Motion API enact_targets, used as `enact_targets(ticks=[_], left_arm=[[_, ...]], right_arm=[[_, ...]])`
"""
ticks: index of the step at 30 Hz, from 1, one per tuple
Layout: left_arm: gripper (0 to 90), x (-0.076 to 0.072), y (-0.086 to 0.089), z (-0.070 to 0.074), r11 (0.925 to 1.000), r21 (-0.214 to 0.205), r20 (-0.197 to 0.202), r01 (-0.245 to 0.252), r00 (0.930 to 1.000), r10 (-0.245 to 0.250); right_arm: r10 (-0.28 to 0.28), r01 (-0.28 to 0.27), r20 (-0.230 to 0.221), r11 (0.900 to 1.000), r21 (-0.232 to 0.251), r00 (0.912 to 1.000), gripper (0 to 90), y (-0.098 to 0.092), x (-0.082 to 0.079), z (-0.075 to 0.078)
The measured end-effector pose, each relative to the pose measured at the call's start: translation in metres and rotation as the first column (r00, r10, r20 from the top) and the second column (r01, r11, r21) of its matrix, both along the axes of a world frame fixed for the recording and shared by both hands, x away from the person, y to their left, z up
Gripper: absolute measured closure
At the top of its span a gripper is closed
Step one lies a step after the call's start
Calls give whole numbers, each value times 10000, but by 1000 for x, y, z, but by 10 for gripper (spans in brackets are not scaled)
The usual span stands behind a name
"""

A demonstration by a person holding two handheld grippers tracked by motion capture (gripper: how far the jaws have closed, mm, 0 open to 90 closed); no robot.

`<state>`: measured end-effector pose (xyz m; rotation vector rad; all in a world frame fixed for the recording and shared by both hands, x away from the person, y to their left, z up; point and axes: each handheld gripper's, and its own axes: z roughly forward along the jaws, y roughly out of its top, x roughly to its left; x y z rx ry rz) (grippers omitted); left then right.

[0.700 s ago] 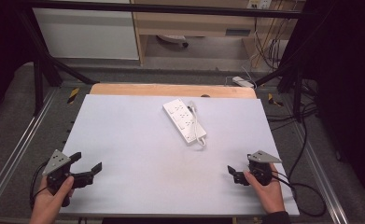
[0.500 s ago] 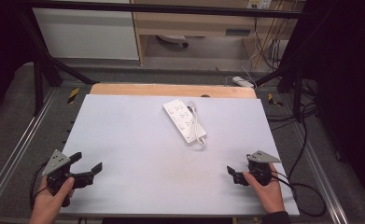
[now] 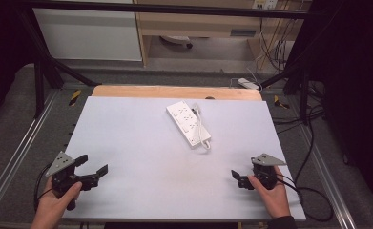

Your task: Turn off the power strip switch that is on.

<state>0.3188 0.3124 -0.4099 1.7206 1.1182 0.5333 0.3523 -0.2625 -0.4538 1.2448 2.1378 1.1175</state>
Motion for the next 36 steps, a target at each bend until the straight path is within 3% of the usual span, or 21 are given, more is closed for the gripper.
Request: enact_targets(ticks=[4, 15, 28, 36], left_arm=[[80, 4, -4, 2, 9993, -329, -221, 161, 9996, -169], [85, 8, -14, 15, 9986, -162, -126, 511, 9986, -513], [83, 21, -26, 31, 9962, -413, 89, 767, 9970, -764], [82, 29, -33, 41, 9947, -355, 240, 965, 9951, -957]], right_arm=[[123, -122, 59, 9999, -19, 9999, 43, 1, -1, 0], [326, -325, 37, 9993, -185, 9995, 41, 3, 0, -1], [330, -330, 12, 9993, -189, 9995, 39, 3, -1, -1], [353, -352, 50, 9992, -198, 9994, 39, 3, -1, -1]])
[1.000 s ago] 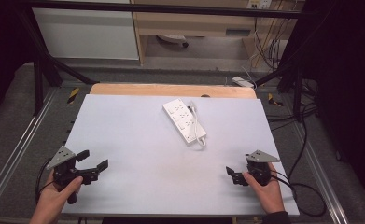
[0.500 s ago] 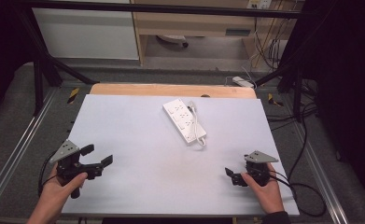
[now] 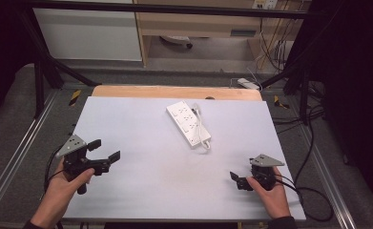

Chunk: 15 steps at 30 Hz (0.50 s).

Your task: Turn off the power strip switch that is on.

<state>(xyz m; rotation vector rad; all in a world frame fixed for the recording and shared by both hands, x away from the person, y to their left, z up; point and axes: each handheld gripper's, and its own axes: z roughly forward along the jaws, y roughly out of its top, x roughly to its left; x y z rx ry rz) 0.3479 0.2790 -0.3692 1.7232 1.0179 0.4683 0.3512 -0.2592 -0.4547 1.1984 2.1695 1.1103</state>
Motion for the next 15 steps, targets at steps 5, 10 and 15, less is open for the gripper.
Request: enact_targets(ticks=[5, 10, 15], left_arm=[[81, 4, -5, 3, 9999, -1, 47, 107, 9999, -107], [81, 8, -9, 8, 9999, -41, 125, 168, 9998, -167], [80, 14, -16, 13, 9992, -41, 270, 404, 9988, -403]], right_arm=[[-2, 2, -4, 10000, 75, 10000, 38, 0, 0, 1], [35, -35, -19, 10000, 82, 10000, 38, 0, -1, 1], [45, -46, 20, 10000, 79, 10000, 38, 0, -1, 1]])
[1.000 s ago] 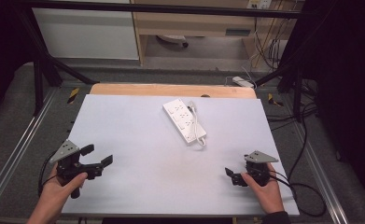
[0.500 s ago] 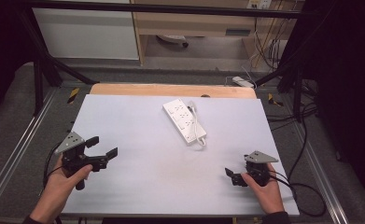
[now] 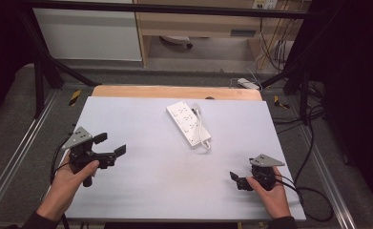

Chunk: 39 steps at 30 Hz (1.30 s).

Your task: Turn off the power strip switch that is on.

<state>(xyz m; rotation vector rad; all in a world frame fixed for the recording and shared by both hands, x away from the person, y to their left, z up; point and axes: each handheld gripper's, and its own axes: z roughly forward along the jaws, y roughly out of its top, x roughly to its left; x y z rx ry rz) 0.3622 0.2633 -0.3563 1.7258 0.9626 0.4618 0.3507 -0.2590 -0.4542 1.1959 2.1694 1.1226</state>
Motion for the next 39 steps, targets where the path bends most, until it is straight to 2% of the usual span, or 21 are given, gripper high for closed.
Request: enact_targets(ticks=[9, 15, 18, 25, 39], left_arm=[[80, 10, -17, 6, 9995, 107, 122, 294, 9995, -295], [80, 14, -25, 5, 9993, 53, 120, 359, 9993, -359], [80, 18, -30, 7, 9988, 225, 149, 446, 9989, -449], [80, 26, -39, 9, 9982, 315, 184, 518, 9985, -524], [80, 31, -45, 8, 9978, 375, 153, 552, 9983, -558]], right_arm=[[32, -32, -8, 10000, -15, 10000, 38, 0, 0, 0], [40, -40, 10, 10000, 12, 10000, 38, 0, -2, 1], [57, -57, 17, 10000, 15, 10000, 38, 0, -2, 1], [99, -99, 36, 10000, 8, 9999, 38, 0, -2, 1], [132, -132, 74, 9999, 47, 9999, 38, 1, -2, 2]])
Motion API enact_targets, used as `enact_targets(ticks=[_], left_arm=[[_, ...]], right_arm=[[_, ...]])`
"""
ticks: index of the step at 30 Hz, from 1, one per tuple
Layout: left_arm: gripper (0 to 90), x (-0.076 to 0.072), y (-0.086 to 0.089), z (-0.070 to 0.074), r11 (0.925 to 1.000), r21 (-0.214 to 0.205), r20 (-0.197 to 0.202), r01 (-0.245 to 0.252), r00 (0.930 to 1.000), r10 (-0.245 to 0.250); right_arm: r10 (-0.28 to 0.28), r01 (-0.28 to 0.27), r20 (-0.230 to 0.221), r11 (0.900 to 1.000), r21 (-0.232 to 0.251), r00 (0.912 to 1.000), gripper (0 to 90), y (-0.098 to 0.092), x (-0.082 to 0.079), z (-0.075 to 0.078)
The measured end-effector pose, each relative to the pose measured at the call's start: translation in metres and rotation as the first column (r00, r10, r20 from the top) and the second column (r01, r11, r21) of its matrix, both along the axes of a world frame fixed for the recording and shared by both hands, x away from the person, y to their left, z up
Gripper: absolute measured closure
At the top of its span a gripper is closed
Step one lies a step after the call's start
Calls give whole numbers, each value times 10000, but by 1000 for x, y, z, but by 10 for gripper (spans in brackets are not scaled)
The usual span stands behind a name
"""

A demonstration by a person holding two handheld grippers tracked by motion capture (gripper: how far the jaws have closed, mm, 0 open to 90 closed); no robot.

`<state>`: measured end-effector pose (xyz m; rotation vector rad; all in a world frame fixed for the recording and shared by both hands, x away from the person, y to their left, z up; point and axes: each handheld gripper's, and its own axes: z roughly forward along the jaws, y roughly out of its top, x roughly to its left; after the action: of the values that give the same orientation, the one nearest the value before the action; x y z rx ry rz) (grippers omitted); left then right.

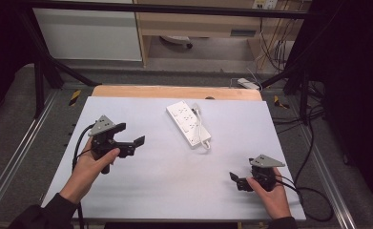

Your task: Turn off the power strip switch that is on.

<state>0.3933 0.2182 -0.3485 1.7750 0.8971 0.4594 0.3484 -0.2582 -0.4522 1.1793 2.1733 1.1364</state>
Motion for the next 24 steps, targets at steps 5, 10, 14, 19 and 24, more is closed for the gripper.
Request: enact_targets(ticks=[5, 10, 14, 19, 24], left_arm=[[81, 4, -5, 3, 10000, 51, 109, 27, 9999, -28], [92, 8, -11, 6, 10000, 38, 215, 53, 9998, -53], [101, 16, -18, 6, 9999, 139, 274, 92, 9996, -96], [119, 29, -29, 2, 9996, 245, 326, 137, 9994, -145], [148, 39, -37, -3, 9995, 273, 338, 166, 9993, -175]], right_arm=[[18, -18, -9, 10000, -7, 10000, 38, 0, 0, 0], [44, -44, 3, 10000, -15, 10000, 38, 0, 0, 0], [46, -46, -5, 10000, 3, 10000, 38, 0, 0, 0], [53, -53, 2, 10000, 13, 10000, 38, 0, 0, 0], [68, -68, 6, 10000, 22, 10000, 38, 0, -1, 1]])
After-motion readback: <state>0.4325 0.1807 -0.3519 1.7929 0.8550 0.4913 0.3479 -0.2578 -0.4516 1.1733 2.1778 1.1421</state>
